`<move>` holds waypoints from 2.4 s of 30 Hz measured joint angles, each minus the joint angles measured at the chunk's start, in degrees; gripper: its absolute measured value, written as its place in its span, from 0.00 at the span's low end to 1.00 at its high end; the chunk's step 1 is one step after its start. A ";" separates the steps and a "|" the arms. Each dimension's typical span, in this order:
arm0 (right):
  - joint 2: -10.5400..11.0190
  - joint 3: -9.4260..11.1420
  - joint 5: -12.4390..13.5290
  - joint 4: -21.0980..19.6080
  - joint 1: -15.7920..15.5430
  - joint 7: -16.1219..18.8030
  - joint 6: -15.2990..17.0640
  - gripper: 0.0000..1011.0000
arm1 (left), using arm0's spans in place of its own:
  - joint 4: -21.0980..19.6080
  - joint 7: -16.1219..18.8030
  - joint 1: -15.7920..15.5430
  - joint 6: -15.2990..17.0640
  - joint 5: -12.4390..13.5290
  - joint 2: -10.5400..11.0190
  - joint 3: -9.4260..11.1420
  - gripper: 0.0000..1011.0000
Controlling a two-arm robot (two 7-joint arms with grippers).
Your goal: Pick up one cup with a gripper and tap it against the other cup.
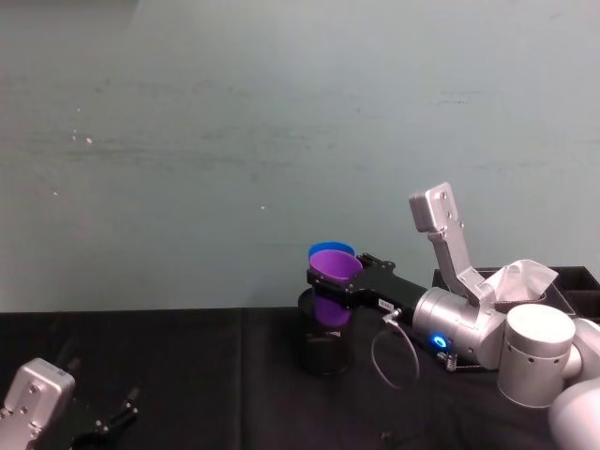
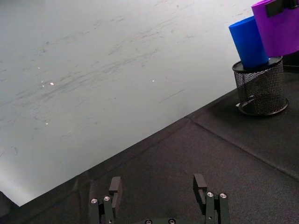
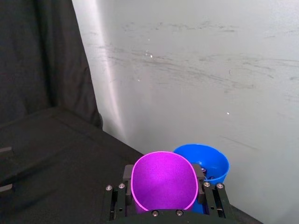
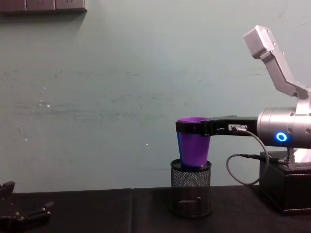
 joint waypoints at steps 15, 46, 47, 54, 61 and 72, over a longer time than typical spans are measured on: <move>-1.59 0.48 -0.65 4.92 2.96 1.59 -1.56 0.73 | 0.00 0.00 0.00 0.00 0.00 0.00 0.00 0.99; -1.52 0.35 -0.59 4.71 2.83 1.41 -1.54 0.73 | 0.00 0.00 0.00 0.00 0.00 0.00 0.00 0.99; -1.52 0.35 -0.58 4.71 2.83 1.41 -1.53 0.73 | 0.00 0.00 0.00 0.00 0.00 0.00 0.00 0.99; -1.52 0.35 -0.57 4.71 2.83 1.37 -1.49 0.73 | 0.00 0.00 0.00 0.00 0.00 0.00 0.00 0.99; -1.52 0.35 -0.57 4.71 2.83 1.37 -1.48 0.73 | 0.00 0.00 0.00 0.00 0.00 0.00 0.00 0.99; -1.52 0.35 -0.58 4.71 2.82 1.38 -1.48 0.73 | 0.00 0.00 0.00 0.00 0.00 0.00 0.00 0.99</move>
